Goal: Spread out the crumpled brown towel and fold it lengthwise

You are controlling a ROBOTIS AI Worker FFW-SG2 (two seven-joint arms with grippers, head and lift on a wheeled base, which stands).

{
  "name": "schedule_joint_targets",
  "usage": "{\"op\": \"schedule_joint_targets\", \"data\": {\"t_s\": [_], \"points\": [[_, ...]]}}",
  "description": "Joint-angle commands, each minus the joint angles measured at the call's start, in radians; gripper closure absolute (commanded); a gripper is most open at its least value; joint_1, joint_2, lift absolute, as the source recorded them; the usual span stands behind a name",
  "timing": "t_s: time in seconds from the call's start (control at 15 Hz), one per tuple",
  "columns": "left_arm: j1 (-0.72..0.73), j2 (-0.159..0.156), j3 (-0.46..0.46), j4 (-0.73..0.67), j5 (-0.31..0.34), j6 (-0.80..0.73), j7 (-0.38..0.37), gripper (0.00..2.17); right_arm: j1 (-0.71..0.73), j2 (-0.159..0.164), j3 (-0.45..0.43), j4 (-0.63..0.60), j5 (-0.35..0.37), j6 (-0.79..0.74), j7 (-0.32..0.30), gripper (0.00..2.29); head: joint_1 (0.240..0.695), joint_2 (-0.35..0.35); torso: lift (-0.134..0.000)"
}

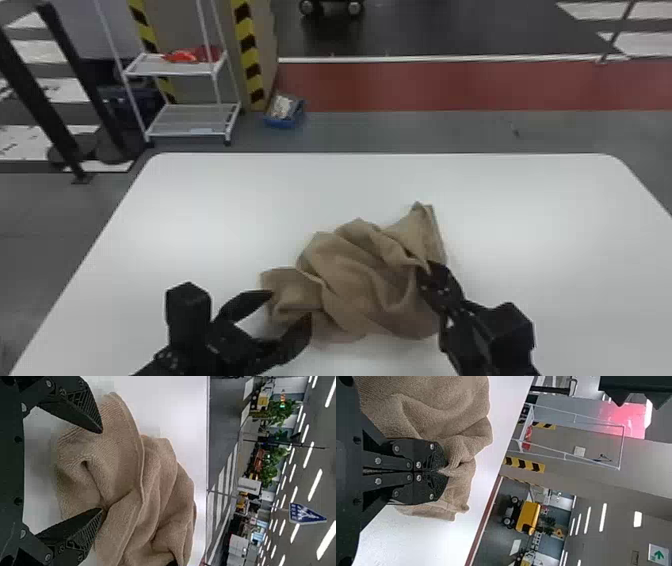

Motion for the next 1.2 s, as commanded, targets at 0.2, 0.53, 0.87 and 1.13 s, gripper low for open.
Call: {"op": "schedule_joint_targets", "data": {"t_s": [0.2, 0.53, 0.87, 1.13], "points": [[-0.014, 0.006, -0.004, 0.012, -0.054, 0.008, -0.052, 1.29, 0.000, 0.000, -0.002, 0.000, -0.011, -0.011, 0.000, 1.65, 0.695, 0.056, -0.123], [-0.008, 0.006, 0.034, -0.064, -0.086, 0.079, -0.046, 2.01, 0.003, 0.000, -0.021, 0.002, -0.032, -0.038, -0.002, 1.65, 0.695, 0.061, -0.123], [-0.027, 0.006, 0.140, -0.245, -0.057, 0.069, -0.012, 2.01, 0.031, -0.006, -0.025, 0.000, -0.015, -0.078, 0.017, 1.65, 0.695, 0.105, -0.123], [-0.157, 0.014, 0.158, -0.196, -0.151, 0.091, -0.087, 2.01, 0.046, -0.022, 0.037, 0.002, 0.083, -0.011, 0.049, 1.65, 0.695, 0.168, -0.123]]}}
